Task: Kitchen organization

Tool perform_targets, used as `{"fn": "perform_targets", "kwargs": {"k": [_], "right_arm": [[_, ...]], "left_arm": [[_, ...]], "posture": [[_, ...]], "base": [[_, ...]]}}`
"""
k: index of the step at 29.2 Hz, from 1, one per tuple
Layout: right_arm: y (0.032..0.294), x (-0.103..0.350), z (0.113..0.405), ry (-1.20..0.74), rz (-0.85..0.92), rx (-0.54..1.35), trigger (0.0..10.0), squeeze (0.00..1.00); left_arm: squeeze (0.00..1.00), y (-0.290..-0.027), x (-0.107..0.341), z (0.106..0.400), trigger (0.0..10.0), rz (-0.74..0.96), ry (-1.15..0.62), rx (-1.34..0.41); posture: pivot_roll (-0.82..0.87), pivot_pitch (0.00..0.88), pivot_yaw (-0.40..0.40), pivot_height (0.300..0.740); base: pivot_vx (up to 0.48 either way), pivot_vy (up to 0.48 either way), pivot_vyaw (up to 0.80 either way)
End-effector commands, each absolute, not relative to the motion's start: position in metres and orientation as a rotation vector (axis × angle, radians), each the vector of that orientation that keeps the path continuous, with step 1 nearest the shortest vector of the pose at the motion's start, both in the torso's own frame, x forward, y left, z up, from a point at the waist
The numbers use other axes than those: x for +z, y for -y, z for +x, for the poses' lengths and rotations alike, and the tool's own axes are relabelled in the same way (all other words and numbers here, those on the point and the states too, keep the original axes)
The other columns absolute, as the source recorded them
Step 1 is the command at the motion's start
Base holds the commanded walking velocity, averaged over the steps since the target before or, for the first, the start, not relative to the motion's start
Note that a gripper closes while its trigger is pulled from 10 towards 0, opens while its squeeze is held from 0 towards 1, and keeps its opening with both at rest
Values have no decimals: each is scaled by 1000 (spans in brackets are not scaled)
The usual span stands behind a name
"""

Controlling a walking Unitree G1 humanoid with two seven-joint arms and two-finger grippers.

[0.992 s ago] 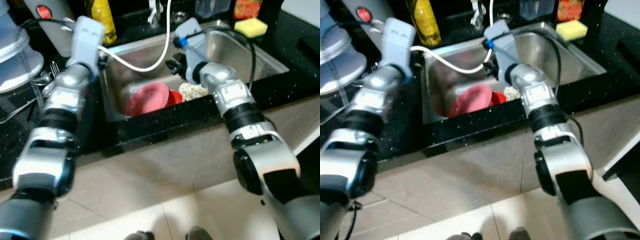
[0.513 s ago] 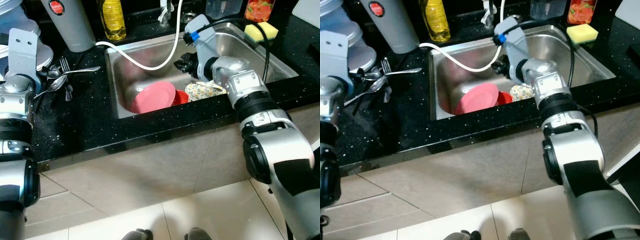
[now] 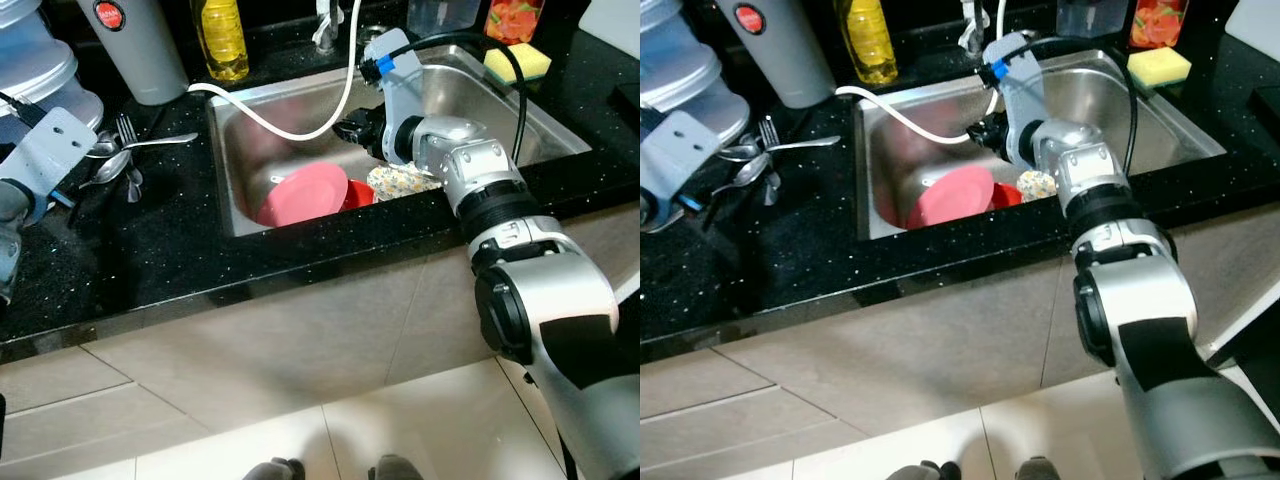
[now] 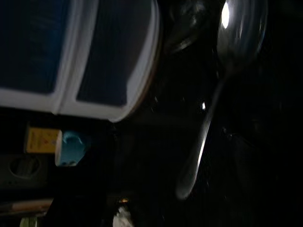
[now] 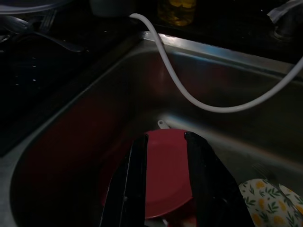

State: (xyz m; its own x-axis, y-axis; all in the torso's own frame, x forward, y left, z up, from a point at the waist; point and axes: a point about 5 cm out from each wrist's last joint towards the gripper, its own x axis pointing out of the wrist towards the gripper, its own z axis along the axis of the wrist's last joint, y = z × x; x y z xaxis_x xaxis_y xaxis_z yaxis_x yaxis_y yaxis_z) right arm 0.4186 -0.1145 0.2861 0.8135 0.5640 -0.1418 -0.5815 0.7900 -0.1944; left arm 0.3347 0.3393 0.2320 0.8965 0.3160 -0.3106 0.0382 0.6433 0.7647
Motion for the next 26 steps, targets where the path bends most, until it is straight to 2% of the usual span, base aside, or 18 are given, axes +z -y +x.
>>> {"fn": "perform_targets", "kwargs": {"k": [1, 2, 12, 15, 16, 17, 20, 21, 22, 23, 26], "right_arm": [[110, 291, 419, -59, -211, 632, 10000, 0], [110, 292, 418, -52, -203, 636, 10000, 0], [108, 299, 412, 62, -161, 606, 10000, 0], [103, 299, 408, 111, -145, 575, 10000, 0], [101, 298, 407, 123, -137, 567, 10000, 0], [100, 298, 406, 128, -131, 564, 10000, 0], [98, 298, 404, 139, -135, 556, 10000, 0], [96, 297, 401, 151, -133, 546, 10000, 0], [95, 296, 397, 165, -130, 531, 10000, 0], [95, 296, 397, 165, -130, 531, 10000, 0], [100, 299, 388, 206, -104, 470, 10000, 0]], "left_arm": [[1000, -353, 233, 329, 10000, 900, -491, 192], [0, -359, 226, 330, 10000, 907, -526, 207], [0, -368, 208, 331, 10000, 1000, -612, 231], [0, -362, 204, 339, 9922, 981, -603, 198], [0, -360, 203, 342, 9490, 972, -603, 188], [0, -359, 202, 344, 8078, 967, -604, 184], [0, -356, 200, 346, 8078, 970, -606, 178], [0, -353, 198, 350, 6275, 978, -607, 167], [0, -348, 195, 353, 5529, 985, -606, 156], [0, -348, 195, 353, 5529, 985, -606, 156], [0, -336, 187, 360, 3765, 1014, -608, 117]], "posture": [[106, 86, 120, 740], [102, 88, 122, 740], [88, 103, 131, 740], [88, 112, 130, 740], [76, 123, 137, 740], [76, 123, 137, 740], [66, 134, 139, 740], [55, 147, 142, 740], [46, 161, 142, 740], [46, 161, 142, 740], [14, 215, 142, 740]], "base": [[0, 0, 0], [0, 0, 0], [0, 0, 0], [0, 0, 0], [0, 0, 0], [0, 0, 0], [0, 0, 0], [0, 0, 0], [0, 0, 0], [0, 0, 0], [0, 0, 0]]}}
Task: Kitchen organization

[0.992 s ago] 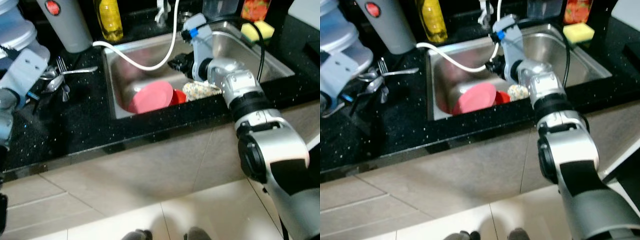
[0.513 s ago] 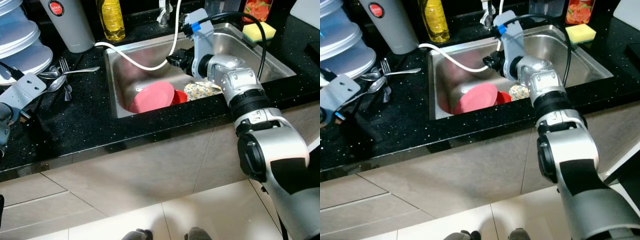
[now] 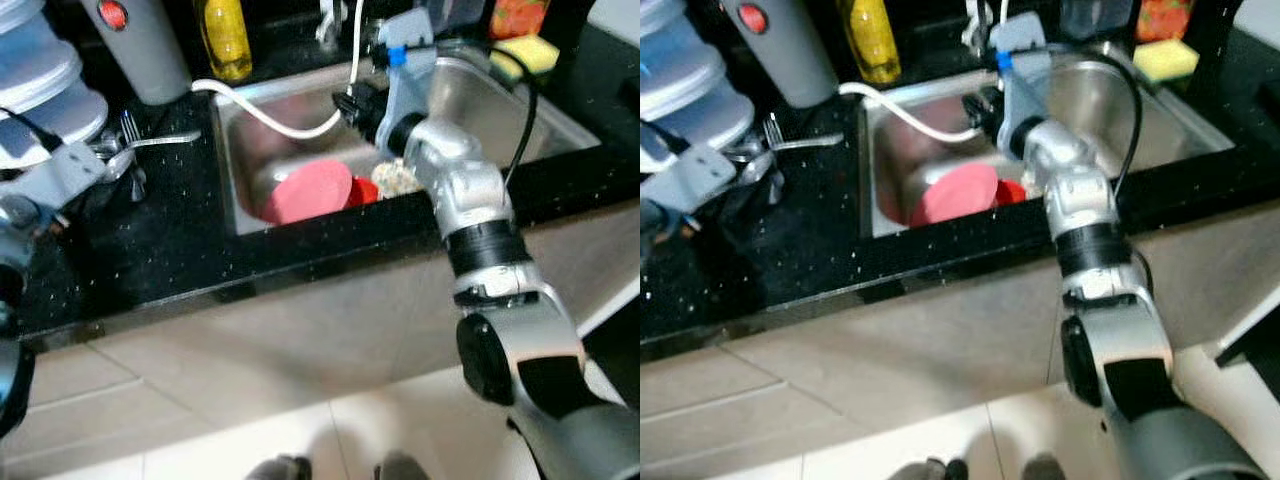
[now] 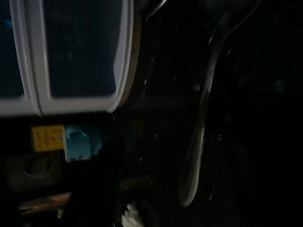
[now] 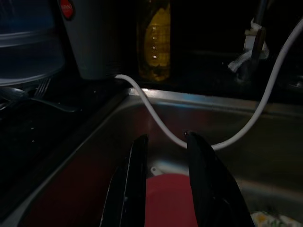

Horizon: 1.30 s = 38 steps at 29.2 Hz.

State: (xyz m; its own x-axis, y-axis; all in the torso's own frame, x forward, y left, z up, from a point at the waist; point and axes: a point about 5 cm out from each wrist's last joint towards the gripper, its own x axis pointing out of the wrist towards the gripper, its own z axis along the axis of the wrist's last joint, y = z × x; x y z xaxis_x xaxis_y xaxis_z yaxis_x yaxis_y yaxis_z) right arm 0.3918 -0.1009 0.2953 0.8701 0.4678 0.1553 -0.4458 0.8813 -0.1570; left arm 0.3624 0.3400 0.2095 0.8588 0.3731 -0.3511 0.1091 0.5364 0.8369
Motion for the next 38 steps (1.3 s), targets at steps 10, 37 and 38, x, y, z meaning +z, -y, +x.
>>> {"fn": "perform_targets", "kwargs": {"k": [10, 37, 38], "right_arm": [[110, 298, 370, 222, -85, 426, 10000, 0], [121, 331, 360, 430, 1, 342, 10000, 0], [121, 335, 360, 452, 13, 331, 10000, 0]], "left_arm": [[0, -345, 172, 352, 2667, 1117, -669, 123], [0, -249, 306, 356, 10000, 314, 269, 155], [0, -241, 310, 349, 10000, 262, 302, 128]], "posture": [[-9, 295, 128, 740], [102, 121, 92, 740], [102, 121, 92, 740]], "base": [[0, 0, 0], [0, 0, 0], [0, 0, 0]]}}
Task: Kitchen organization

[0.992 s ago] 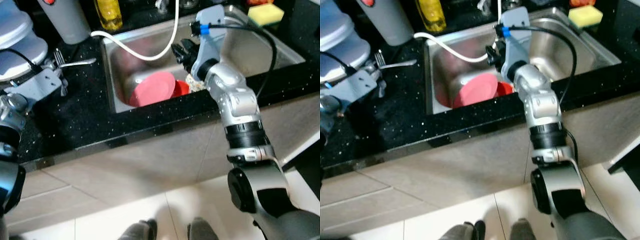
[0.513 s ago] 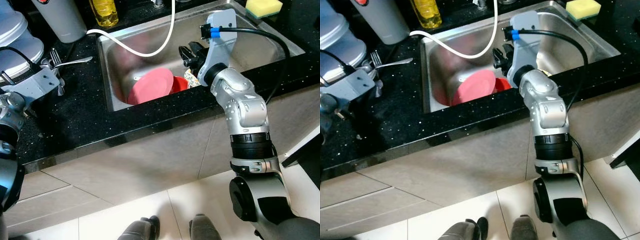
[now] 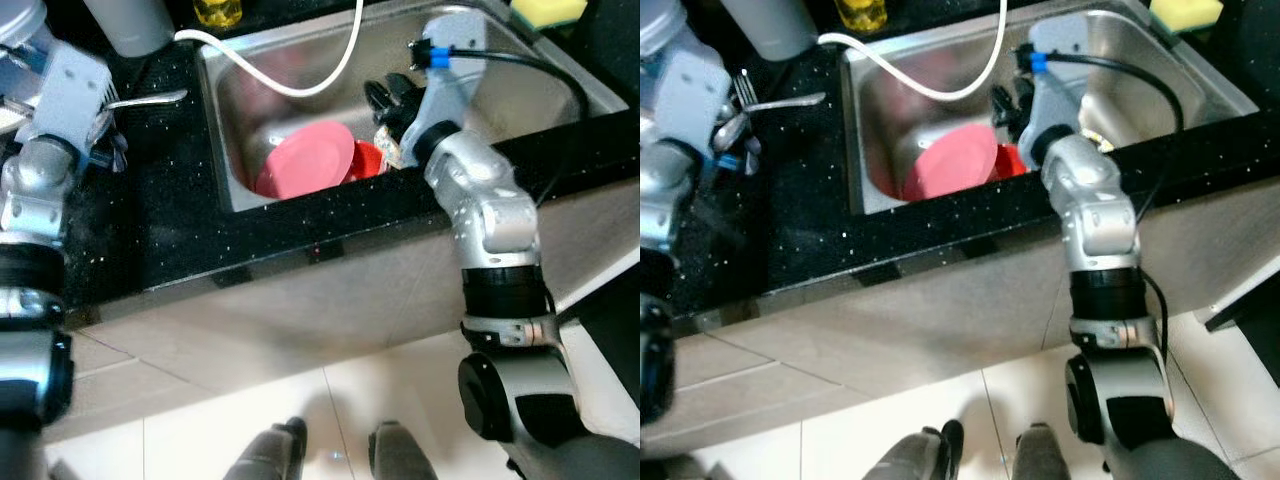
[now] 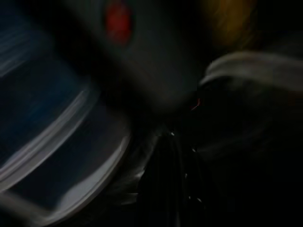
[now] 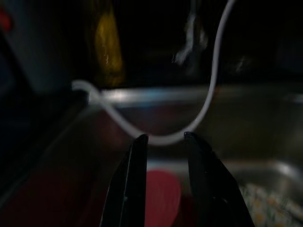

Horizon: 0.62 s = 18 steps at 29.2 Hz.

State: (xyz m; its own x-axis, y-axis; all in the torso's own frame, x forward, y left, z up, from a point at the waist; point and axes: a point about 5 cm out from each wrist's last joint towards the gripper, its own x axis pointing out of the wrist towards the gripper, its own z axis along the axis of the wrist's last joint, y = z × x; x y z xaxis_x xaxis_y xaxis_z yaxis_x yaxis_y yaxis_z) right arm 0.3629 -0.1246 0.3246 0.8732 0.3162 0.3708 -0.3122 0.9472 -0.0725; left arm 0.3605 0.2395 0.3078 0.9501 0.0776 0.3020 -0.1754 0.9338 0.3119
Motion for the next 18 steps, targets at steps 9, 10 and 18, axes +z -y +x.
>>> {"fn": "perform_targets", "kwargs": {"k": [9, 10, 18], "right_arm": [[123, 343, 358, 558, 89, 261, 10000, 0], [123, 342, 358, 564, 91, 257, 10000, 0], [123, 334, 360, 562, 110, 243, 10000, 0]], "left_arm": [[0, -220, 328, 313, 10000, 294, 492, 171], [0, -216, 327, 310, 10000, 307, 495, 171], [0, -204, 322, 299, 10000, 254, 488, 165]], "posture": [[139, 49, 89, 740], [141, 42, 88, 740], [142, 15, 74, 740]], "base": [[0, 0, 0], [0, 0, 0], [0, 0, 0]]}}
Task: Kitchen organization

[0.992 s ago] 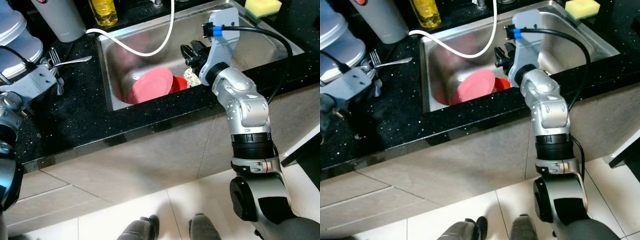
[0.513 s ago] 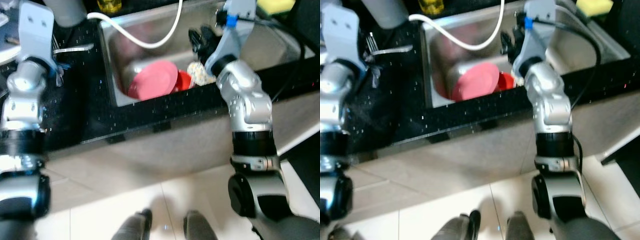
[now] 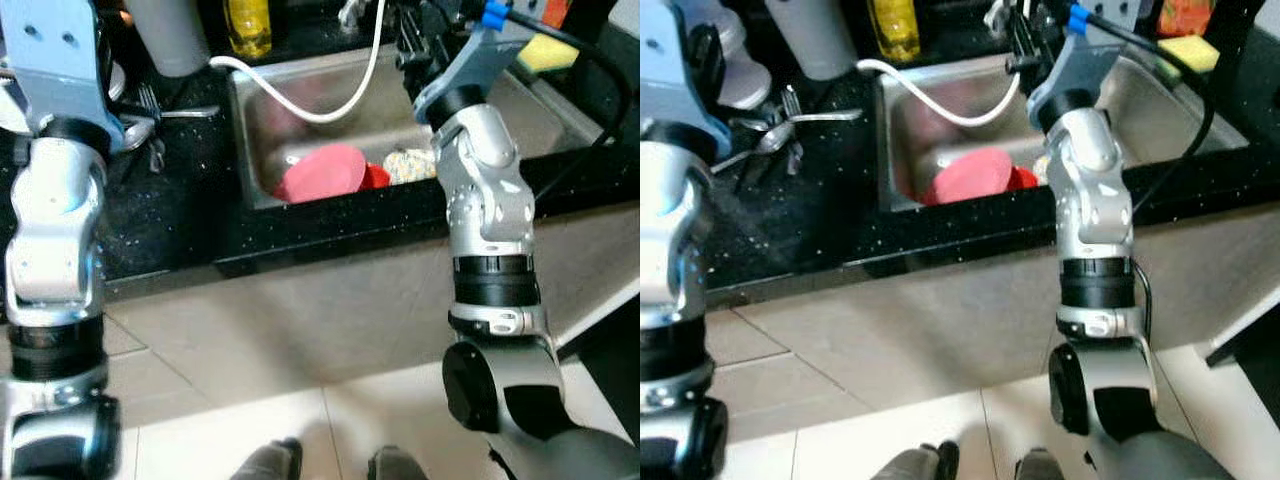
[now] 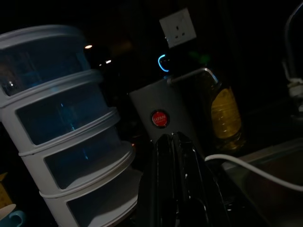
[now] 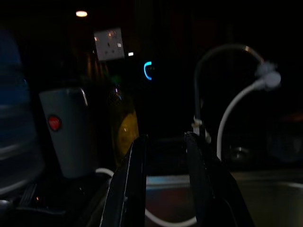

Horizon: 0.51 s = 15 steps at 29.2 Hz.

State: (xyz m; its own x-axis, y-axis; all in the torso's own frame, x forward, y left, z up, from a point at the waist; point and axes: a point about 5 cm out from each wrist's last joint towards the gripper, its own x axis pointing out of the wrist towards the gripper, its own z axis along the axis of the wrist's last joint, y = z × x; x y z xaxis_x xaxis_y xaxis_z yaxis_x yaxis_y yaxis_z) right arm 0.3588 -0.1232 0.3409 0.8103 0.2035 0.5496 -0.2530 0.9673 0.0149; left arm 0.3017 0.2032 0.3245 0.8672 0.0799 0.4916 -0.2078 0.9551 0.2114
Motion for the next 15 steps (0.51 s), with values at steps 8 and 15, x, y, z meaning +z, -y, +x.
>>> {"fn": "perform_targets", "kwargs": {"k": [8, 15], "right_arm": [[123, 333, 362, 565, 133, 249, 10000, 0], [123, 331, 363, 571, 138, 253, 10000, 0]], "left_arm": [[0, -195, 321, 296, 10000, 217, 491, 164], [0, -190, 317, 293, 10000, 220, 501, 151]], "posture": [[133, 7, 68, 740], [122, 1, 64, 740]], "base": [[0, 0, 0], [0, 0, 0]]}}
